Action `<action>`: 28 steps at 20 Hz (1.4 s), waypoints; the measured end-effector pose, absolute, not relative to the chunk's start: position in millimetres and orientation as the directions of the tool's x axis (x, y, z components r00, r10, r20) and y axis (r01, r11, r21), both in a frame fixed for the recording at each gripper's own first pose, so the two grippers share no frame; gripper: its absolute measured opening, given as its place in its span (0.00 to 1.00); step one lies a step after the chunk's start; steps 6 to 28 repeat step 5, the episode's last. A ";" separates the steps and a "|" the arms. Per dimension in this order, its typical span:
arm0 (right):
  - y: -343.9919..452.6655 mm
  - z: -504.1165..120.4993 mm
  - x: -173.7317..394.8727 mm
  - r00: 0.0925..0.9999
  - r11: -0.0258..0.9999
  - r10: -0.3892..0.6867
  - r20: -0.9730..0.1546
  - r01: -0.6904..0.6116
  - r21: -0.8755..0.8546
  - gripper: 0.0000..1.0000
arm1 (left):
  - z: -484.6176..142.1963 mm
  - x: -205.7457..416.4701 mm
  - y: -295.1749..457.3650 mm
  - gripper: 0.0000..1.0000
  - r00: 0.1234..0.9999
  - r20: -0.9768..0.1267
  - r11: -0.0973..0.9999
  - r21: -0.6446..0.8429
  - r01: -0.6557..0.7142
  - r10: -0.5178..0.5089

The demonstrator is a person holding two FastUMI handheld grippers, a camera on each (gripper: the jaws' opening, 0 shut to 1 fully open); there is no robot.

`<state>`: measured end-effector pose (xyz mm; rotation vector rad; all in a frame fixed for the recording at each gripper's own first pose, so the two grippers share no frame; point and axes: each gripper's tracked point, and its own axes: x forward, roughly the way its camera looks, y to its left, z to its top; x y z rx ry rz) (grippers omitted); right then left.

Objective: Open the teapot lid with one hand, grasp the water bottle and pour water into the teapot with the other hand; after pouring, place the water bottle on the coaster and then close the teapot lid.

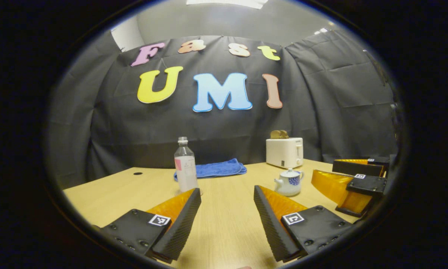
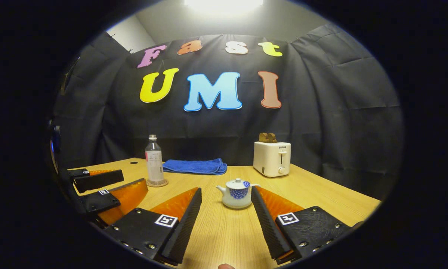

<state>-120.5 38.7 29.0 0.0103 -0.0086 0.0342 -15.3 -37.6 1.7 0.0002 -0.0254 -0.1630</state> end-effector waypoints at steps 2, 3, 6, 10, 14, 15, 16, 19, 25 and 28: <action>41.0 22.3 -116.8 1.000 0.999 0.031 0.001 -0.031 0.016 0.82 | -5.8 -16.8 -39.3 0.98 0.989 0.008 0.989 -0.012 0.148 -0.148; 41.3 18.8 -114.3 1.000 0.999 0.026 -0.006 -0.026 0.023 0.82 | -5.9 -17.7 -37.0 0.98 0.991 0.011 0.991 -0.031 0.131 -0.131; 40.2 11.5 -108.4 1.000 0.999 0.019 -0.023 -0.018 0.046 0.82 | -6.8 -16.5 -28.0 0.99 0.996 -0.002 0.995 -0.026 0.092 -0.093; 40.2 11.5 -108.4 1.000 0.999 0.019 -0.023 -0.018 0.046 0.82 | -6.8 -16.5 -28.0 0.99 0.996 -0.002 0.995 -0.026 0.092 -0.093; 40.2 11.5 -108.4 1.000 0.999 0.019 -0.023 -0.018 0.046 0.82 | -6.8 -16.5 -28.0 0.99 0.996 -0.002 0.995 -0.026 0.092 -0.093; 40.2 11.5 -108.4 1.000 0.999 0.019 -0.023 -0.018 0.046 0.82 | -6.8 -16.5 -28.0 0.99 0.996 -0.002 0.995 -0.026 0.092 -0.093; 40.2 11.5 -108.4 1.000 0.999 0.019 -0.023 -0.018 0.046 0.82 | -6.8 -16.5 -28.0 0.99 0.996 -0.002 0.995 -0.026 0.092 -0.093; 40.2 11.5 -108.4 1.000 0.999 0.019 -0.023 -0.018 0.046 0.82 | -6.8 -16.5 -28.0 0.99 0.996 -0.002 0.995 -0.026 0.092 -0.093; 40.2 11.5 -108.4 1.000 0.999 0.019 -0.023 -0.018 0.046 0.82 | -6.8 -16.5 -28.0 0.99 0.996 -0.002 0.995 -0.026 0.092 -0.093; 40.2 11.5 -108.4 1.000 0.999 0.019 -0.023 -0.018 0.046 0.82 | -6.8 -16.5 -28.0 0.99 0.996 -0.002 0.995 -0.026 0.092 -0.093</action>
